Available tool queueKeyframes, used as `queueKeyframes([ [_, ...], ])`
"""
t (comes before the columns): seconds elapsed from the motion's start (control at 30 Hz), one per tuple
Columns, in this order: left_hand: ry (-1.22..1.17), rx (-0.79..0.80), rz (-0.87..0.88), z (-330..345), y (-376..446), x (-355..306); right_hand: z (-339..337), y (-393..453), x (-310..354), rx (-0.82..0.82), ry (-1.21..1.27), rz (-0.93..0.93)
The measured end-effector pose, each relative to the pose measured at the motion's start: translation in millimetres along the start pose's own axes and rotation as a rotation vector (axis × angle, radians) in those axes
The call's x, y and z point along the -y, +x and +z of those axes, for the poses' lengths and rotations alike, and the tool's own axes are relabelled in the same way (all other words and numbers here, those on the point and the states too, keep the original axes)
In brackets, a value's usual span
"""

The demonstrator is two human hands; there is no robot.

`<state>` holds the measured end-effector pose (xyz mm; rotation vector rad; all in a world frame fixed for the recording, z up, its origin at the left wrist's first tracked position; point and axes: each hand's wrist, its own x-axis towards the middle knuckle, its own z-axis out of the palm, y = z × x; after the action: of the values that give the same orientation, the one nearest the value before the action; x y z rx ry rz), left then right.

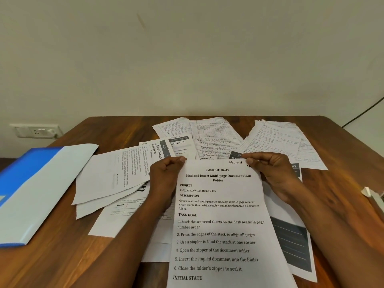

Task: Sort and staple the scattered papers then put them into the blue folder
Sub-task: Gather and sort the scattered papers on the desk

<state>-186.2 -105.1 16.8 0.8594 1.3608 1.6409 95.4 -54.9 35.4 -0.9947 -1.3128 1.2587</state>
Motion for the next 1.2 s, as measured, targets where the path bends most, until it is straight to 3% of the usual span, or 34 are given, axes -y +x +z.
queueKeyframes([
  [0.2, -0.085, -0.023, -0.018, 1, -4, -5, 2, 0, 3, -0.007, 0.118, 0.070],
  [0.4, -0.043, -0.128, 0.130, -3, -5, -5, 21, -15, 14, 0.040, 0.270, 0.210],
  [0.53, -0.095, -0.235, 0.139, -7, -1, -6, 27, -27, 14, 0.233, 0.171, 0.335],
  [0.63, -0.182, -0.256, 0.089, -5, -1, -10, 25, -26, 8, 0.252, 0.094, 0.387],
  [0.73, -0.293, -0.169, -0.057, -4, -6, -17, 26, -26, 10, 0.226, 0.126, 0.371],
  [0.8, -0.338, 0.012, -0.148, -2, -10, -23, 26, -23, 12, 0.129, 0.176, 0.298],
  [0.9, -0.182, 0.276, -0.206, 3, -21, -27, 24, -17, 14, -0.077, 0.207, 0.147],
  [1.0, 0.001, 0.406, -0.136, 8, -27, -14, 24, -17, 17, -0.138, 0.241, 0.083],
  [1.2, -0.101, 0.229, -0.027, 7, -30, -20, 25, -24, 26, 0.039, 0.243, 0.127],
])
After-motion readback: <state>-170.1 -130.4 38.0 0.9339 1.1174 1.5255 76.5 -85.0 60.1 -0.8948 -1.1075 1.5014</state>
